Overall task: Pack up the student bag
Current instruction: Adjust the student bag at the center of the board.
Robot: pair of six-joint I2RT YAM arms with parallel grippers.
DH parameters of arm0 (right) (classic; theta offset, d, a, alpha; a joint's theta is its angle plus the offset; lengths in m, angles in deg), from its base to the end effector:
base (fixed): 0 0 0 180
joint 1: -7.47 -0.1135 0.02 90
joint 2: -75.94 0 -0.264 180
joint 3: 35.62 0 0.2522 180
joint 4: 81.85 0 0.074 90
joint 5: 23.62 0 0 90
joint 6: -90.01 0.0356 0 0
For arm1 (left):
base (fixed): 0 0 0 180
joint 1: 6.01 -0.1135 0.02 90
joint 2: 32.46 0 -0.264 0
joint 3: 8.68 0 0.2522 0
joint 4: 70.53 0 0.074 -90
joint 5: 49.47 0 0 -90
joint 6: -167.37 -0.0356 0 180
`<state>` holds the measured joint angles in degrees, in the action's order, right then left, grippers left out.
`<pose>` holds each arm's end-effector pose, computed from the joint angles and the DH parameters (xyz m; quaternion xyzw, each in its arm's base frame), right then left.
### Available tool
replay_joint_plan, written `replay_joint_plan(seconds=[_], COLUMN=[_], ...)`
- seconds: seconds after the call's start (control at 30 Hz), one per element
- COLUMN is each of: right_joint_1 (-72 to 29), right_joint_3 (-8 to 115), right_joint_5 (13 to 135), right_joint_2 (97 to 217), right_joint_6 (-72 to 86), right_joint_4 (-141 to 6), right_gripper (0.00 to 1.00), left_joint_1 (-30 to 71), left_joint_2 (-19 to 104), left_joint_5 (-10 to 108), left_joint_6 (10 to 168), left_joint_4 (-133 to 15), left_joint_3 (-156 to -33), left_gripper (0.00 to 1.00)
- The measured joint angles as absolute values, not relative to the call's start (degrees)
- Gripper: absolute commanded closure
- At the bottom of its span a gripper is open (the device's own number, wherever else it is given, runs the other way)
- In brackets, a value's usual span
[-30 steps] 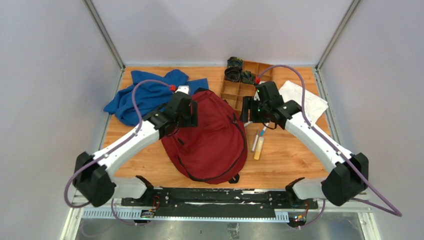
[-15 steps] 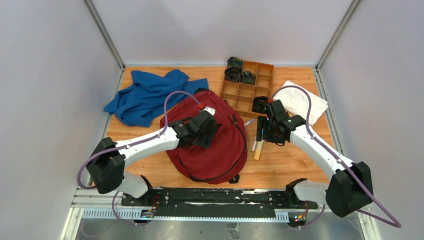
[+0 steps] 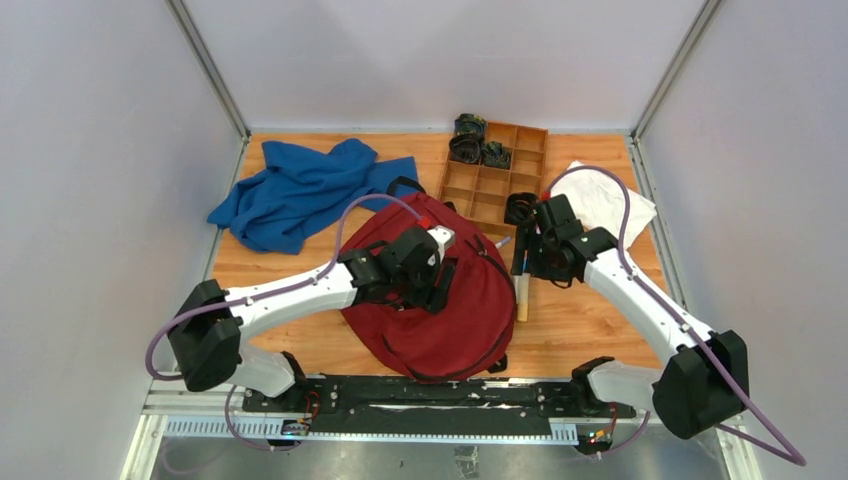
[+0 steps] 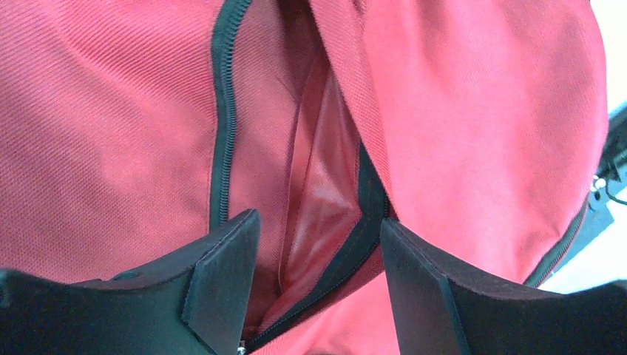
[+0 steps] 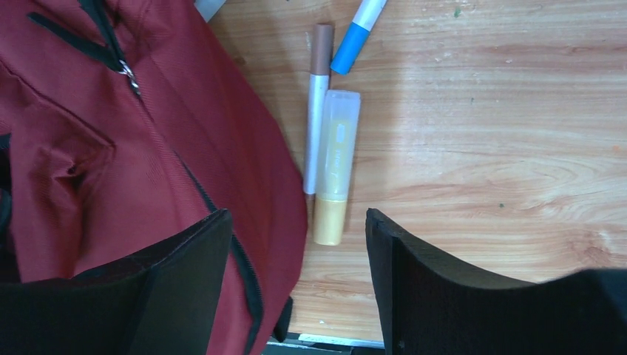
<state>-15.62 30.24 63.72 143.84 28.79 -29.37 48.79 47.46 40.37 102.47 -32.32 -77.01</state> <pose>0.2180 0.0912 0.2599 0.0543 0.9507 0.1133 0.2836 0.1682 -0.2382 0.2390 0.2402 0.9079 -0.2197 0.2643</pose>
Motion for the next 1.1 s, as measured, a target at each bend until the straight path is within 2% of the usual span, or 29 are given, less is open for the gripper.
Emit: replay_joint_plan(seconds=[0.17,0.4,0.67,0.83,1.0,1.1], right_joint_1=[-15.6,-16.1,-17.6,-17.7,-18.5,-20.6], right_joint_3=[31.4,32.0,30.9,30.1,27.6,24.9], right_joint_5=[66.2,68.1,70.0,71.0,72.7,74.5], right_joint_2=[142.2,138.9,138.8,138.9,137.9,135.7], right_joint_6=[29.8,31.2,33.6,34.0,34.7,36.2], right_joint_4=[-29.3,-29.2,-29.9,-30.2,-30.3,-30.1], right_gripper=[0.31,0.31,0.31,0.30,0.22,0.19], left_joint_1=[49.0,46.5,45.6,45.6,45.7,46.0], left_joint_2=[47.4,44.0,45.7,49.9,54.3,54.6], left_joint_5=[42.8,44.0,26.4,20.9,22.7,24.0], left_joint_6=[102.4,102.4,102.4,102.0,101.1,100.9], left_joint_4=[-32.1,-29.6,-26.6,-28.5,-30.0,-31.5], left_joint_3=[-78.0,-82.7,-83.5,-81.5,-81.2,-79.9], left_gripper=[0.26,0.27,0.29,0.25,0.18,0.20])
